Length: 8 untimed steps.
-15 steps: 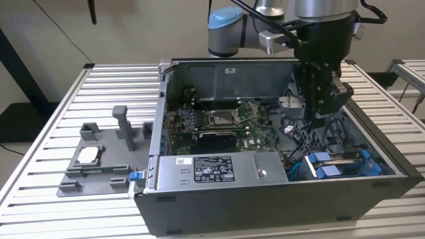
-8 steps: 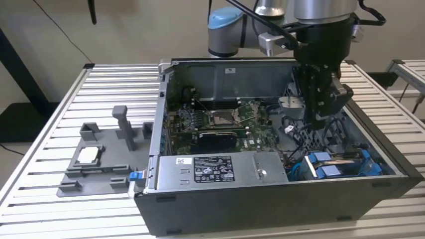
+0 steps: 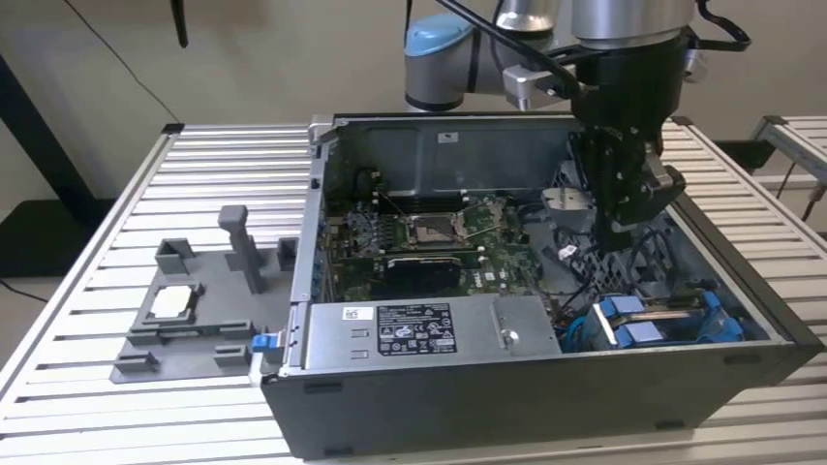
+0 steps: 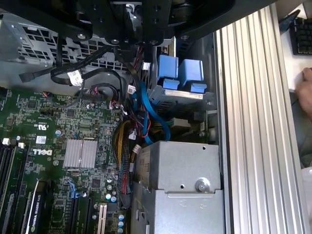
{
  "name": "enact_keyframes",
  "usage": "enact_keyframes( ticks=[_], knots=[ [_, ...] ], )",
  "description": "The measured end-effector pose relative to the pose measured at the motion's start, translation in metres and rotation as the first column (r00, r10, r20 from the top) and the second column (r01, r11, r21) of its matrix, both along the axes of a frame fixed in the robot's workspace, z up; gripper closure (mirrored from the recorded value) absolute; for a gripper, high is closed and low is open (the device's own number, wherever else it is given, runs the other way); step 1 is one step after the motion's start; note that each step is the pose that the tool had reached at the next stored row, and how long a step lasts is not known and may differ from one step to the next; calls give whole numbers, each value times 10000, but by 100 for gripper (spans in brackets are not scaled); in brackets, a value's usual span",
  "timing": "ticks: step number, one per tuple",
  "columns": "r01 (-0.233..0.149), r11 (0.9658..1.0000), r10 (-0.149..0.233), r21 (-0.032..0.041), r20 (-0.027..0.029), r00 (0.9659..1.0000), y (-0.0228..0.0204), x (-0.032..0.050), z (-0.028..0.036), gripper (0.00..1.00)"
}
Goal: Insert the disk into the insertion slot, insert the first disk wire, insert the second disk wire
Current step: 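Insert the second disk wire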
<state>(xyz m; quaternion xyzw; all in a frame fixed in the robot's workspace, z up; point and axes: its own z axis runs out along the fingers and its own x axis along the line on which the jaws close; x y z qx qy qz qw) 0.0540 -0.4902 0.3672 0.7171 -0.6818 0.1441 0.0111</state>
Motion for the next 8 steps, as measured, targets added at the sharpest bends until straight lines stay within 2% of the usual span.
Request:
enact_keyframes(
  ticks=[3, 4, 8],
  knots=[
    [1, 10000, -1, -3, -1, 10000, -11, 7, 1, 81],
    [1, 10000, -1, -2, -1, 10000, -17, 12, 0, 87],
    [1, 10000, -1, -2, -4, 10000, -26, 20, 0, 89]
  ],
)
